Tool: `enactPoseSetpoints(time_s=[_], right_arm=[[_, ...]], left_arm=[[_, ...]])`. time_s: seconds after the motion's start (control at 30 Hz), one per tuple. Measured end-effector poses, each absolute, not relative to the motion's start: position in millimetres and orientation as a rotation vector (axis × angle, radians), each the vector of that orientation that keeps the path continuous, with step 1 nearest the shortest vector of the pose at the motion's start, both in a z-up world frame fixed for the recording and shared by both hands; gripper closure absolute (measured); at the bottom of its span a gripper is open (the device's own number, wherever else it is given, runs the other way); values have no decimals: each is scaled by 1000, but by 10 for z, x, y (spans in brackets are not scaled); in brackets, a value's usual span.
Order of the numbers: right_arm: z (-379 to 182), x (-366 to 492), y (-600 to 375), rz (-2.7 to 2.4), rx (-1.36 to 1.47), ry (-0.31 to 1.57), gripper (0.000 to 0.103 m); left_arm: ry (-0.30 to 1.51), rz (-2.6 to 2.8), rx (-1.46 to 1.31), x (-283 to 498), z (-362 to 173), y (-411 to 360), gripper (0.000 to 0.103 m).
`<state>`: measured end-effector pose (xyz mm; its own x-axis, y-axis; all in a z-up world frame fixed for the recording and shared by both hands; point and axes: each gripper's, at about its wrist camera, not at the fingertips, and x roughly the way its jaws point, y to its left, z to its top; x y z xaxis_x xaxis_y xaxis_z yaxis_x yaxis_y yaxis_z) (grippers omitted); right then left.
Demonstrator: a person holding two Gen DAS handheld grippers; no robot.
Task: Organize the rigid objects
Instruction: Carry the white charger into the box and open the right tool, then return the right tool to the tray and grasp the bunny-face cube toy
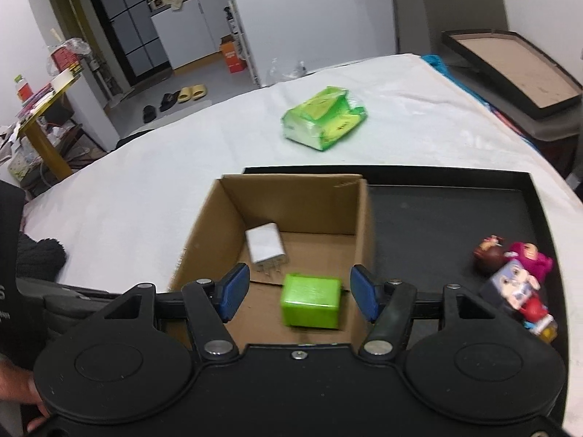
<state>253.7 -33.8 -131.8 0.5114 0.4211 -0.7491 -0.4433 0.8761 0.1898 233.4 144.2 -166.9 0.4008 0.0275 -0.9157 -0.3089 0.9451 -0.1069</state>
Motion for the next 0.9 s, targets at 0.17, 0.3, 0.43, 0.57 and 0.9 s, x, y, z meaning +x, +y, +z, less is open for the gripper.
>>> enactPoseSetpoints(time_s=[0.17,0.3,0.43,0.57,0.9], right_arm=[[-1349,2527,-566,485,-4,885,42],[-1404,2547,-759,452,33,886,42],[-1464,2550,-933,431,52,894,42],[-1543,2571,-1104,392,66,900,42],[-1828,2712,-1515,281,102,901,39]], left_arm=[[1149,228,-239,2342,-1658,1382,91],[1153,243,-218,2346,-1650,1345,89],[1153,259,-186,2357,-1646,1290,89],[1168,277,-165,2379,-1657,1244,87],[1156,315,-95,2401,-1610,1112,48]])
